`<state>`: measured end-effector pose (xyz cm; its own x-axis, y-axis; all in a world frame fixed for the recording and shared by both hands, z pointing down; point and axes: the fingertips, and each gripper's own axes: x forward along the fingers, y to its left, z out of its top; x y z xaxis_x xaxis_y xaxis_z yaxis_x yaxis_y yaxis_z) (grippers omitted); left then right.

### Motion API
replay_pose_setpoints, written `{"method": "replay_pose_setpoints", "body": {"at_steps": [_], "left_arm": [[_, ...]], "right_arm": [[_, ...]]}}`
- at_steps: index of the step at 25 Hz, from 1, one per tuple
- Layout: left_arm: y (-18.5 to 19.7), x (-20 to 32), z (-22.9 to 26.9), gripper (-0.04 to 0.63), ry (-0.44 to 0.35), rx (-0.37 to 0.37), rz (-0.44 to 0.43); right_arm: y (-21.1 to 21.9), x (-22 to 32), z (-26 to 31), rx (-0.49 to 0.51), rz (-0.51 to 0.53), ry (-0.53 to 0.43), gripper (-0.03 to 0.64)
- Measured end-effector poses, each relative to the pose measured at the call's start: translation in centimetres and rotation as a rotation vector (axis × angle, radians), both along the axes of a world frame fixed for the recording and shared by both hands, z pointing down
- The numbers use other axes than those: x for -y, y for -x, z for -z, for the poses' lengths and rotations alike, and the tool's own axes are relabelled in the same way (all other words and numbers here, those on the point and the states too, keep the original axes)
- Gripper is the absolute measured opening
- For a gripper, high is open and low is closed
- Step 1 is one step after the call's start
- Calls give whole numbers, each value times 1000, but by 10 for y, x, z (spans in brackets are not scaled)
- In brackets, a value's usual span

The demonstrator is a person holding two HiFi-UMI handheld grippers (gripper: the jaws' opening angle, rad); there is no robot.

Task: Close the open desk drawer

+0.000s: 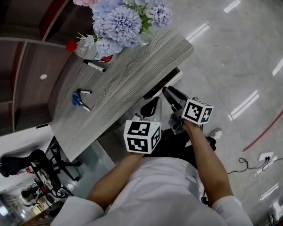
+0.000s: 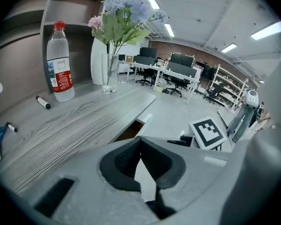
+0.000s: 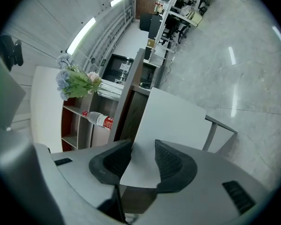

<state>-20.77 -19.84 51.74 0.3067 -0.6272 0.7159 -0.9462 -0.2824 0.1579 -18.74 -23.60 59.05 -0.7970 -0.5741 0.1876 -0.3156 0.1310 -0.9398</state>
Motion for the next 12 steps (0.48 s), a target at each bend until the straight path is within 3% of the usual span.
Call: {"method": "replay_pose_setpoints", "body": {"at_steps": [12], "left_arm": [[29,4,5,3,-25,6,29]], "right_arm": [[30,25,-1,-30,40,-40,155]]}}
